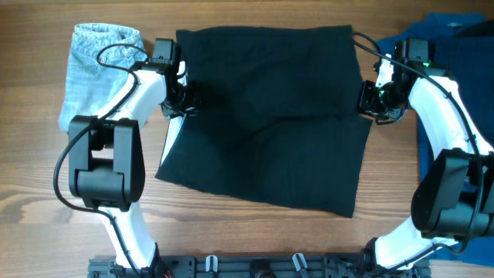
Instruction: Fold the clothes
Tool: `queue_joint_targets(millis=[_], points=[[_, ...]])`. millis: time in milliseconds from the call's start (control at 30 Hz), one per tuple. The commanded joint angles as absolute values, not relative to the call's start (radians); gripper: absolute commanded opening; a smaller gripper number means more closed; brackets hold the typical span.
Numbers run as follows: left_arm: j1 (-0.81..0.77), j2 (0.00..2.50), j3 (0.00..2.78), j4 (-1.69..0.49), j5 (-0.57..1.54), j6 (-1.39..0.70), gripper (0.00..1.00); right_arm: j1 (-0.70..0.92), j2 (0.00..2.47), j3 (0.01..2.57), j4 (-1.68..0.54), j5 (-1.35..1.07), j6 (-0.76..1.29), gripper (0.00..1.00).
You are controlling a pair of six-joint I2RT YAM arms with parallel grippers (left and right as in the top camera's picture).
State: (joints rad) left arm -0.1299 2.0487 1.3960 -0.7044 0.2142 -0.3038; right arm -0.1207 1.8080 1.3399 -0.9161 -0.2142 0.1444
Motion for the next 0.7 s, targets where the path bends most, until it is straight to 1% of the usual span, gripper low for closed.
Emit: queue_joint_targets(millis=[0,67,100,167,200,400,467,600,667], points=[[-0.129,2.044,1.331,-0.655,0.216,-0.294,0.81,-0.122,1.795,1.347,-0.909,-0.233,0.13,0.21],[-0.129,2.044,1.311,-0.642,0.217,-0.295,0.8,-0.122,1.795,1.347,-0.906,-0.233,0.13,0.22],[-0.129,2.044,1.311,-0.646,0.221,-0.295,0.74,-0.122,1.795,1.347,-0.905,-0.233,0.13,0.22],[-0.129,2.041,1.311,-0.646,0.245,-0.295,0.5,-0.122,1.795,1.347,-0.904,-0.233,0.13,0.22],[-0.129,2.04,1.311,-0.646,0.247,-0.295,0.45,-0.122,1.795,1.347,-0.902,-0.233,0.13,0.22],[-0.129,2.006,1.311,-0.65,0.246,-0.295,0.44,-0.121,1.795,1.347,-0.899,-0.233,0.13,0.23],[-0.129,1.981,1.311,-0.65,0.245,-0.295,0.42,-0.121,1.795,1.347,-0.899,-0.233,0.131,0.24],[-0.128,1.944,1.311,-0.65,0.243,-0.295,0.28,-0.121,1.795,1.347,-0.898,-0.233,0.13,0.24],[-0.128,1.93,1.311,-0.651,0.243,-0.295,0.25,-0.121,1.795,1.347,-0.898,-0.233,0.131,0.25]])
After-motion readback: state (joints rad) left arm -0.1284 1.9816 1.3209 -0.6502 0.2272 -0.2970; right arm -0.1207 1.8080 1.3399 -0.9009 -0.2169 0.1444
